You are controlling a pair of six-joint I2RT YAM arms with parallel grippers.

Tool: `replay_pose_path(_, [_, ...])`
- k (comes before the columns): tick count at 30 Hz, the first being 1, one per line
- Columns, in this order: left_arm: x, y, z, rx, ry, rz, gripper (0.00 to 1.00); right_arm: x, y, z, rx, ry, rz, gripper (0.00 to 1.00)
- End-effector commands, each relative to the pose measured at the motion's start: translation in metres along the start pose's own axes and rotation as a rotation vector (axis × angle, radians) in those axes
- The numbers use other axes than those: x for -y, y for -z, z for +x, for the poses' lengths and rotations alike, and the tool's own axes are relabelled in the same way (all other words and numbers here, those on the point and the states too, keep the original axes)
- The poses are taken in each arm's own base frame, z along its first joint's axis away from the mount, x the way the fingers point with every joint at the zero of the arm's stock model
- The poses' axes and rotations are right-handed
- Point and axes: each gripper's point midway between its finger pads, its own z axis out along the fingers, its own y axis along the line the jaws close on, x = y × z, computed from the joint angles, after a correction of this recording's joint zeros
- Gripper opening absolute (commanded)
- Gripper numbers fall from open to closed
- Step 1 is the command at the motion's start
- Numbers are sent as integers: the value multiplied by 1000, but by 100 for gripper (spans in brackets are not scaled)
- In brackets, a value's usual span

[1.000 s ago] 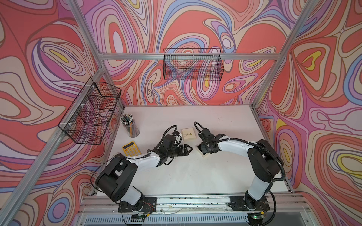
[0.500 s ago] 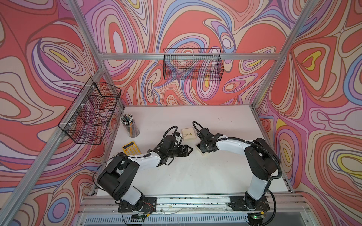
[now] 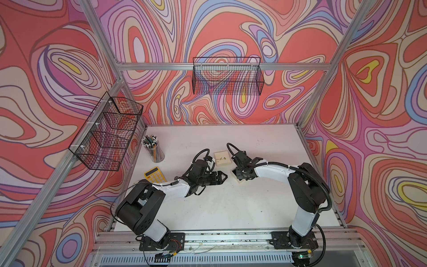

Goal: Take the rings out of the lift-off lid box
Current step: Take out the ring from the jewelry box, then place the ring at the center of the board.

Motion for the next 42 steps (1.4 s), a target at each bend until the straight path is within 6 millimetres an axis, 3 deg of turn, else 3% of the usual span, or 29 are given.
replay_pose_path(1, [-3,-2,1,-3,13,8,81,5,7,0,12,-26,10,16])
replay_pose_path(17, [1,0,0,6,9,23,81,12,43,-18,85,-69,-17,17])
replay_pose_path(26, [3,2,-1,12,7,34,81,59,43,-17,77,-174,4,17])
replay_pose_path(33, [6,5,-4,23,3,39,81,104,34,-2,50,-269,57,17])
replay_pose_path(42, [12,5,-8,28,0,53,81,130,12,26,-16,-399,53,17])
